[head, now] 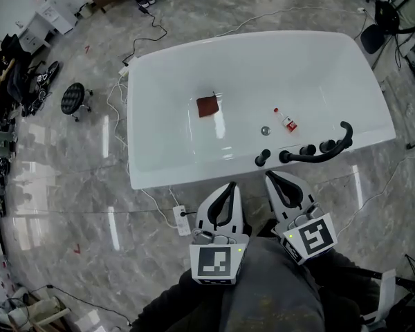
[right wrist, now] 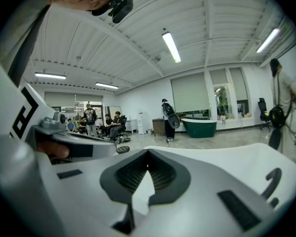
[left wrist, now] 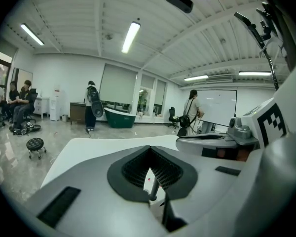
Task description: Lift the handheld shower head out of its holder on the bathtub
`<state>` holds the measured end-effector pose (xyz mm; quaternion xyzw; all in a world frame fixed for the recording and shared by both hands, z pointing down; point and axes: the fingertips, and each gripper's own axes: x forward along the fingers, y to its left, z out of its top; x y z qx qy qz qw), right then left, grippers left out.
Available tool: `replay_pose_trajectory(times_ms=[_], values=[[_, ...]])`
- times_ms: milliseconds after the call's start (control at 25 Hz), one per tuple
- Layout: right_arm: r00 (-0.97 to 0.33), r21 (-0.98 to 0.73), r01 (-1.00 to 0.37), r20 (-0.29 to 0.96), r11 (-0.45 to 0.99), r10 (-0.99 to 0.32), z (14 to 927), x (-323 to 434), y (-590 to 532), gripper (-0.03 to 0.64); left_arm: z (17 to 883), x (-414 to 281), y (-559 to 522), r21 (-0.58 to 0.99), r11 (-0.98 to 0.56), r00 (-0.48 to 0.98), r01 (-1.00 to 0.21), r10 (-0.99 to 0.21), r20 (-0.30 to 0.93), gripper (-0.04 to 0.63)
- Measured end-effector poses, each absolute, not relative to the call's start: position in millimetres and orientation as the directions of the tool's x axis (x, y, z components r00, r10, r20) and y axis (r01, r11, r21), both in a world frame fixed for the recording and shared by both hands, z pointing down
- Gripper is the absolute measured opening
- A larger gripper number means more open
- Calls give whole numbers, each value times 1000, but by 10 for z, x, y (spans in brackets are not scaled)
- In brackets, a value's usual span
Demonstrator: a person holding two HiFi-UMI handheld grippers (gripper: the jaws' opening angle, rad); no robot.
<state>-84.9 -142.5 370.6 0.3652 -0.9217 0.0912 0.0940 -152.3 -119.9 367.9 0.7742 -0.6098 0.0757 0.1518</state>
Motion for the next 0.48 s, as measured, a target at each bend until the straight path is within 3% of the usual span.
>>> replay_pose_trajectory(times_ms=[480], values=[[-665,-131,-740,286,660,-689,3917,-723,-1635,3,3869,-1450,-1450,146,-242,278,-959,-897,345,2]])
